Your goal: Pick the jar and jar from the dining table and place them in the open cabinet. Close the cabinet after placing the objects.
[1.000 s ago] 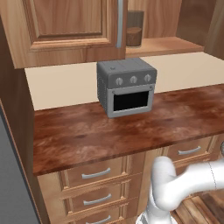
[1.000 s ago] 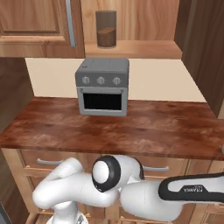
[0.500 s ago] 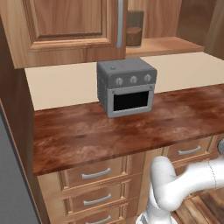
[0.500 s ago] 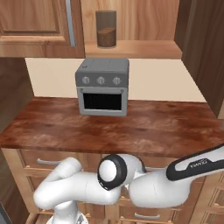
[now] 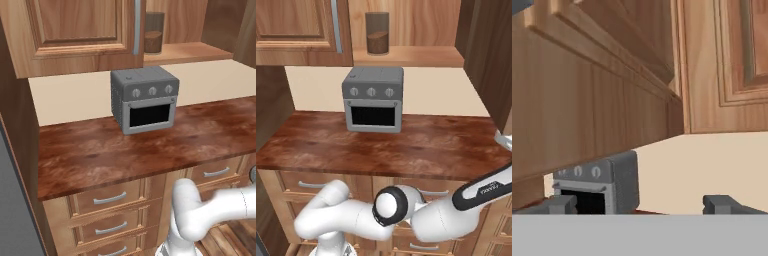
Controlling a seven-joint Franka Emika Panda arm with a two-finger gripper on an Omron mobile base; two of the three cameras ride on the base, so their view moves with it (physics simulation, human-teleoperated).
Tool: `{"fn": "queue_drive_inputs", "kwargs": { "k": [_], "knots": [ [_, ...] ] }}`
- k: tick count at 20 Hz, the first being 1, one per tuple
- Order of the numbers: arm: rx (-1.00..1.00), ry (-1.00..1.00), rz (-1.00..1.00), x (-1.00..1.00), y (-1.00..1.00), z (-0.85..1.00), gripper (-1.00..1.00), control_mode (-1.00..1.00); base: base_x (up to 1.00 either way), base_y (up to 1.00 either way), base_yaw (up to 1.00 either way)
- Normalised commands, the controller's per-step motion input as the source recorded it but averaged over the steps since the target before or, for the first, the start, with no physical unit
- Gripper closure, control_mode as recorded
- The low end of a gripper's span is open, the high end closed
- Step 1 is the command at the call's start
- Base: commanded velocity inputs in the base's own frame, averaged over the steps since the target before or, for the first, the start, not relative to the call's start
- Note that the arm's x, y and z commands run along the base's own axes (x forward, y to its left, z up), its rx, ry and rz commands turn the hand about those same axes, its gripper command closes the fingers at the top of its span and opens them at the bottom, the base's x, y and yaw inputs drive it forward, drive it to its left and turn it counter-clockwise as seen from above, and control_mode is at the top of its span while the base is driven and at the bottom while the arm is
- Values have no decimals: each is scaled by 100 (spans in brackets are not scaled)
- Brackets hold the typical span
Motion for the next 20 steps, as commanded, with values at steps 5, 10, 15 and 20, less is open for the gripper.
{"fn": "queue_drive_inputs", "kwargs": {
  "k": [5, 10, 15, 20],
  "knots": [
    [27, -18, 44, -22, 10, 88, -100, -100, 0, 0, 0],
    [19, -54, 39, 0, 57, 97, -100, -100, 0, 0, 0],
    [-3, -84, 42, 1, 99, 92, -100, -100, 0, 0, 0],
    [-39, -80, 28, 6, 100, 72, -100, -100, 0, 0, 0]
  ]
}}
